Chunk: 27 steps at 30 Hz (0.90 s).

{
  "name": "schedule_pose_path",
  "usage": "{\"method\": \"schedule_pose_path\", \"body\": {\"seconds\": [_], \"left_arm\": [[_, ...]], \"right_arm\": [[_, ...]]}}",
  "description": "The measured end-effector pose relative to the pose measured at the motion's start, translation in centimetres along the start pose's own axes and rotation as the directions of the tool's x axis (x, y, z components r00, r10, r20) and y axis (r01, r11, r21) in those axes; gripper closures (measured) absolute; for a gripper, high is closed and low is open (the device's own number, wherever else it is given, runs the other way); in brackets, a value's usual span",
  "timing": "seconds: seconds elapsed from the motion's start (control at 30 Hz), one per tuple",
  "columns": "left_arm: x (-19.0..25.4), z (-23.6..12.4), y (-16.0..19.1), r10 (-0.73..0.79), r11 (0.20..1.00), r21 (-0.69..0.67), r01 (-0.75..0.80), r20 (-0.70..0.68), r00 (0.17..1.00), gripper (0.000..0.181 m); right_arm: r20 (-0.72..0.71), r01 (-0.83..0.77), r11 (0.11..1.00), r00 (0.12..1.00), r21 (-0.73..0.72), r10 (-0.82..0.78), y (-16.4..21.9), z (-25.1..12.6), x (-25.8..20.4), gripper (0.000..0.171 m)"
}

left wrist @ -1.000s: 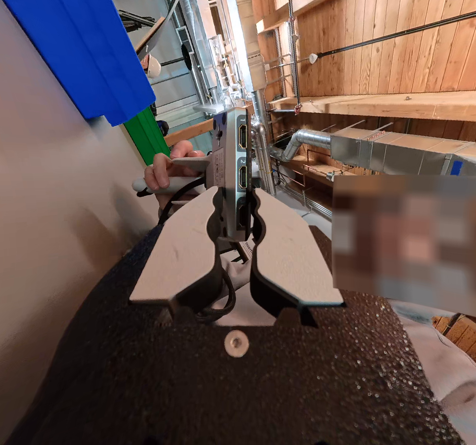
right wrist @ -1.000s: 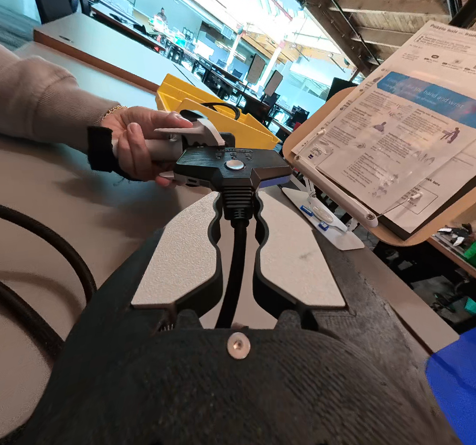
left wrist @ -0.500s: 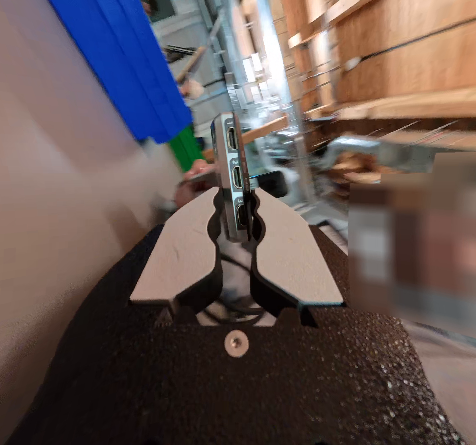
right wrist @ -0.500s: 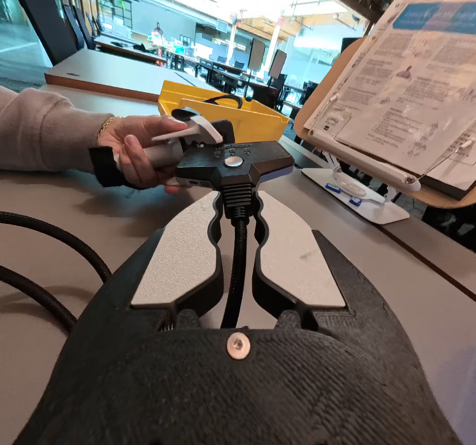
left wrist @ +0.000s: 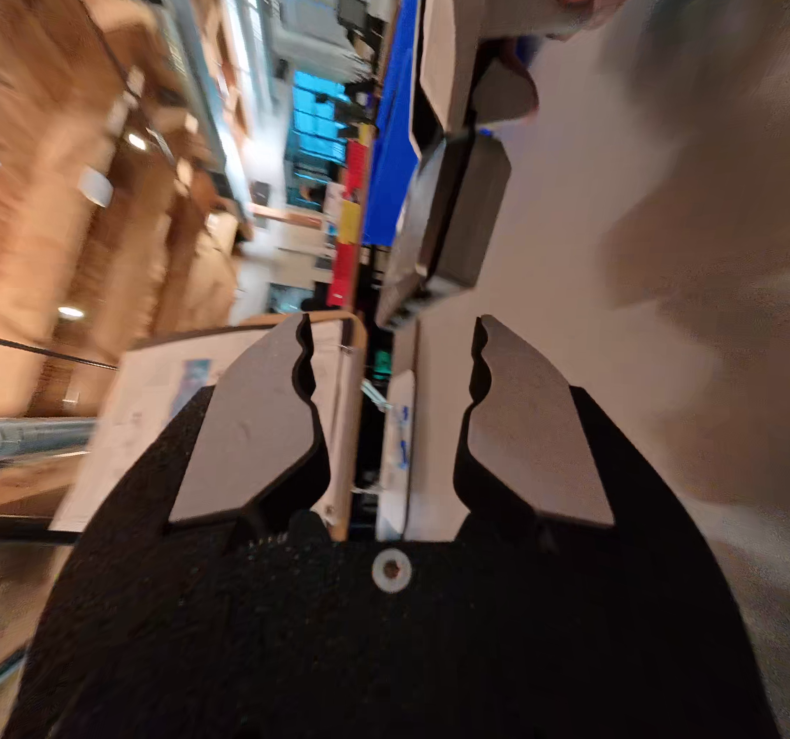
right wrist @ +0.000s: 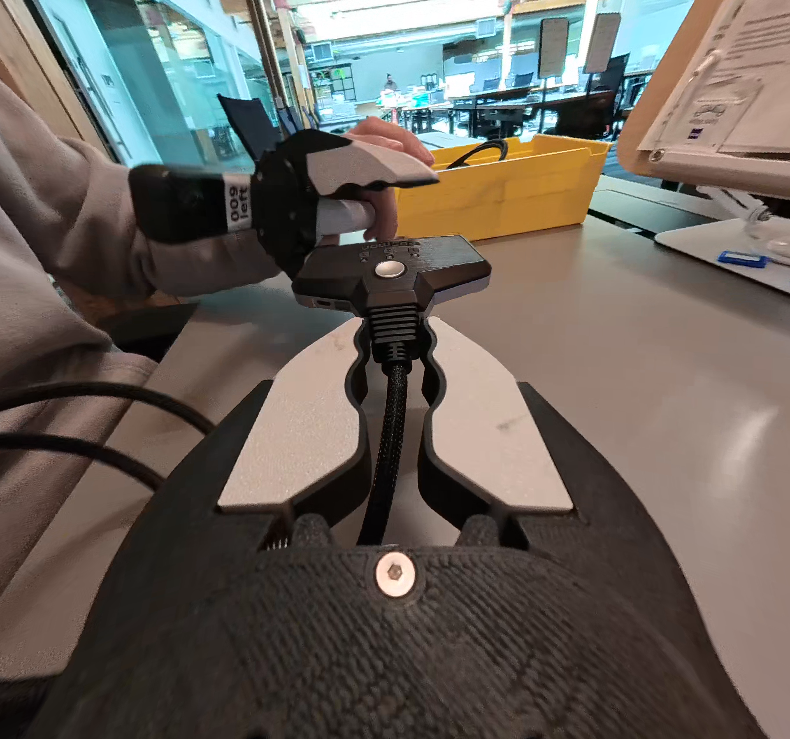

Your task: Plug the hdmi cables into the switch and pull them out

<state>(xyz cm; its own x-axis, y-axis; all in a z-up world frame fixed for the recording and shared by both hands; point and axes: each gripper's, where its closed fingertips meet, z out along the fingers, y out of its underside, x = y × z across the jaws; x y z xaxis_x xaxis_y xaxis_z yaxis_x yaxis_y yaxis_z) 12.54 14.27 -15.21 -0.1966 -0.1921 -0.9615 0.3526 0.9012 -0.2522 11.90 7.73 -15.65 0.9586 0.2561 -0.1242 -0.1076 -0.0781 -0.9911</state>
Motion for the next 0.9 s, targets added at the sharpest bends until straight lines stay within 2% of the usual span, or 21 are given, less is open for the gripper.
{"method": "schedule_pose_path", "body": {"seconds": [0.07, 0.17, 0.23, 0.33, 0.47, 0.63, 0.83, 0.9], "left_arm": [[0.2, 0.3, -1.3, 0.063, 0.997, 0.051, -0.066, 0.048, 0.997, 0.120], [0.9, 0.6, -3.5, 0.111, 0.982, 0.142, -0.121, 0.072, 0.991, 0.154], [0.8, 1.0, -3.4, 0.148, 0.979, 0.128, -0.158, 0.090, 0.985, 0.157], [0.3, 1.2, -3.4, 0.114, 0.986, 0.106, -0.126, 0.107, 0.988, 0.158], [-0.8, 1.2, -3.6, 0.086, 0.989, 0.105, -0.100, 0.127, 0.988, 0.158], [-0.9, 1.4, -3.4, 0.098, 0.987, 0.119, -0.111, 0.114, 0.989, 0.158], [-0.8, 1.6, -3.2, 0.103, 0.985, 0.134, -0.113, 0.078, 0.992, 0.158], [-0.9, 1.7, -3.2, 0.116, 0.983, 0.134, -0.125, 0.073, 0.991, 0.158]], "right_arm": [[0.021, 0.004, 1.000, 1.000, -0.020, -0.004, 0.3, 0.4, -0.4, 0.149], [0.042, 0.006, 1.000, 0.999, -0.003, -0.006, 0.2, 0.9, -1.0, 0.149], [0.038, 0.003, 1.000, 0.999, 0.022, -0.004, -0.1, 0.7, -0.9, 0.149], [0.010, 0.022, 0.997, 1.000, 0.068, -0.023, -0.7, 0.4, -0.5, 0.148], [-0.041, 0.060, 0.993, 0.998, 0.102, -0.056, -1.1, 0.3, 0.0, 0.137], [-0.029, 0.059, 0.992, 0.998, 0.114, -0.056, -1.3, 0.5, -0.3, 0.146], [-0.069, 0.050, 0.989, 0.997, 0.136, -0.041, -1.5, 0.7, 0.2, 0.144], [-0.054, 0.043, 0.990, 0.998, 0.134, -0.036, -1.5, 0.7, 0.0, 0.148]]}}
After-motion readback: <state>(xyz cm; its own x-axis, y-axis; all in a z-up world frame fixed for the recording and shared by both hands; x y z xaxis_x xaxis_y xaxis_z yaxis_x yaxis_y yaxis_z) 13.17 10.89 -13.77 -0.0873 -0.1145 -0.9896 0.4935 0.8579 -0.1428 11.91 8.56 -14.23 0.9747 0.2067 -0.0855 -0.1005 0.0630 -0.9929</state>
